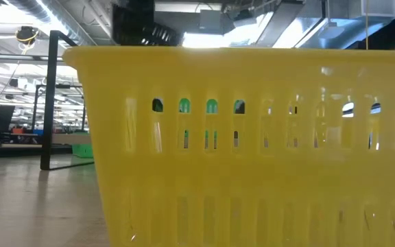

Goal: Stack baskets on shelf by color
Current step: Stack the right black bin on top of the black bin on the shelf

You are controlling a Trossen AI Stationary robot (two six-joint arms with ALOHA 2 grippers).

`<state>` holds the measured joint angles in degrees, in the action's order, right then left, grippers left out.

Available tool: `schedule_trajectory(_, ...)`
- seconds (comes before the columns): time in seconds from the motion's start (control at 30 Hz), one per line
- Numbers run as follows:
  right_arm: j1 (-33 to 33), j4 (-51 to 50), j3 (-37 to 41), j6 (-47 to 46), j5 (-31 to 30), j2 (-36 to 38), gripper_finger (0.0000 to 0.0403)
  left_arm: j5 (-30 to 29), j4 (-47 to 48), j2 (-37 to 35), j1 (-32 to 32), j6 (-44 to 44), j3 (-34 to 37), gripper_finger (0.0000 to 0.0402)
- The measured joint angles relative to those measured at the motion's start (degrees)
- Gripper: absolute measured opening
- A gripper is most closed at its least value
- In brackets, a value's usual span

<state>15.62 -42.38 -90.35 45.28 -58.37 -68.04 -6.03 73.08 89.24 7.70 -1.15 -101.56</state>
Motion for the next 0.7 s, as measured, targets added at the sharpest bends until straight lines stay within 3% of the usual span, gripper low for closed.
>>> schedule_trajectory(0.27,0.0,0.0,0.0,0.0,2.7,0.2,0.0094,1.3,2.5,3.6,0.4,0.2,0.0,0.0)
schedule_trajectory(0.5,0.0,-1.4,0.0,-4.7,20.7,2.3,0.0094,1.3,3.4,4.2,0.4,0.2,1.0,0.0)
schedule_trajectory(0.7,0.0,-7.1,0.0,-12.7,31.3,4.5,0.0094,1.3,3.2,4.1,0.4,0.2,3.3,0.0)
